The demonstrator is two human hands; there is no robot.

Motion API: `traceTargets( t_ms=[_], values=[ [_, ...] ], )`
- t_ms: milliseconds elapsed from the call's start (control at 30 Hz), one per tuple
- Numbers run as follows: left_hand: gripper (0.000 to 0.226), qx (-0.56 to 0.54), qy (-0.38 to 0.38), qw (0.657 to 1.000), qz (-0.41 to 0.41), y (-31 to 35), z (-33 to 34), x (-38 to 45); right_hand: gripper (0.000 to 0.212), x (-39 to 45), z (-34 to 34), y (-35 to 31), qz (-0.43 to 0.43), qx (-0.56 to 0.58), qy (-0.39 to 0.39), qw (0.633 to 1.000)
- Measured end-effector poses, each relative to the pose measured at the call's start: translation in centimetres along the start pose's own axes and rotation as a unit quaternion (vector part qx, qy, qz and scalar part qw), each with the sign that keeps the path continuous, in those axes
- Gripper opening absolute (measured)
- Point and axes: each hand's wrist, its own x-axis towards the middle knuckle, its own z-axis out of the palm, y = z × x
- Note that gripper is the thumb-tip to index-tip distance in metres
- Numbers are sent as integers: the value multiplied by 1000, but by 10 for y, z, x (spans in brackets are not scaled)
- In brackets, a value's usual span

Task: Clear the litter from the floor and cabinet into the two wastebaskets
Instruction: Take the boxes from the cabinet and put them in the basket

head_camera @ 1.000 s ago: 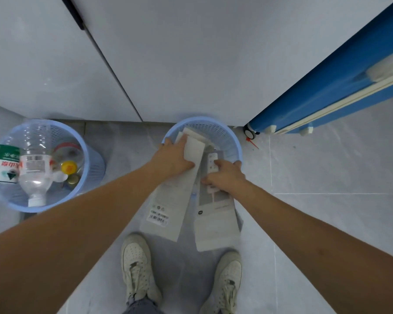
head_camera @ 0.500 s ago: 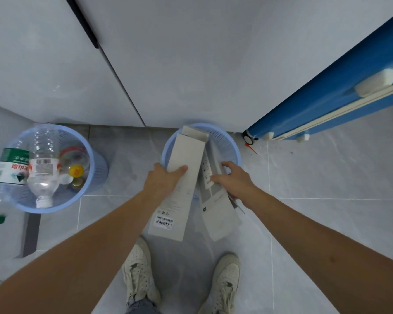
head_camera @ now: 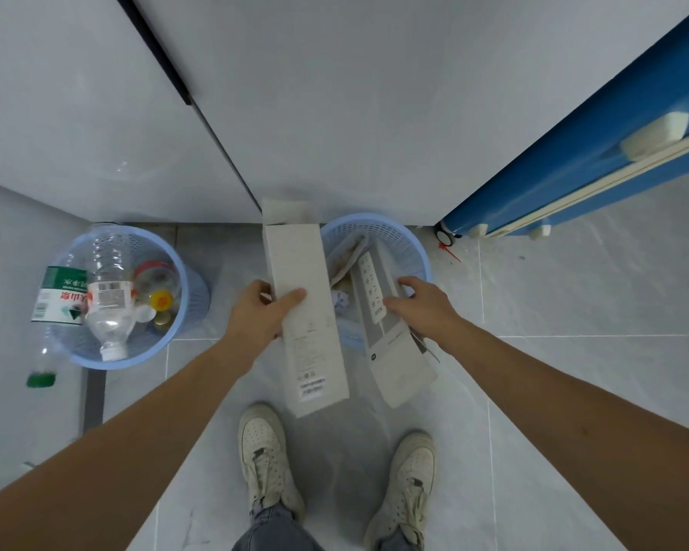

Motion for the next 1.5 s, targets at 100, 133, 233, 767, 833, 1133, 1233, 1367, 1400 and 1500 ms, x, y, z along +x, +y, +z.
traceTargets(
  t_ms=[100, 133, 233, 767, 833, 1133, 1233, 1367, 1400, 1500],
  values=[
    [43, -12, 1, 999, 45, 13, -3, -19, 62, -16, -3, -7, -56, -56, 47, 996],
    [43, -12, 9, 998, 61, 18, -4, -27, 58, -23, -4, -11, -79, -62, 60, 993],
    [40, -25, 51, 989, 134, 36, -14, -54, 42, -45, -13, -28, -128, -43, 91, 987],
    [74, 518, -104, 727, 438, 32, -3, -32, 64, -39, -33, -9, 110, 37, -72, 991],
    [73, 579, -122, 679, 434, 40, 7, -24, 62, -36, -31, -3, 104, 65, -79, 989],
    [45, 499, -246, 776, 296, 28, 22, -3, 50, -37, -19, -1, 63, 72, -46, 994],
    [61, 461, -206, 828, 243, 20, 47, -7, 50, -36, -16, -5, 49, 43, -40, 997],
    [76, 478, -134, 833, 242, 14, 81, 2, 56, -24, -6, -6, 7, -9, -23, 1000],
    [74, 485, -133, 829, 245, 14, 87, 7, 58, -21, -2, -6, -1, -25, -21, 999],
    [66, 502, -140, 820, 235, 15, 104, 21, 62, -13, 10, -9, -6, -72, -12, 997]
  ],
)
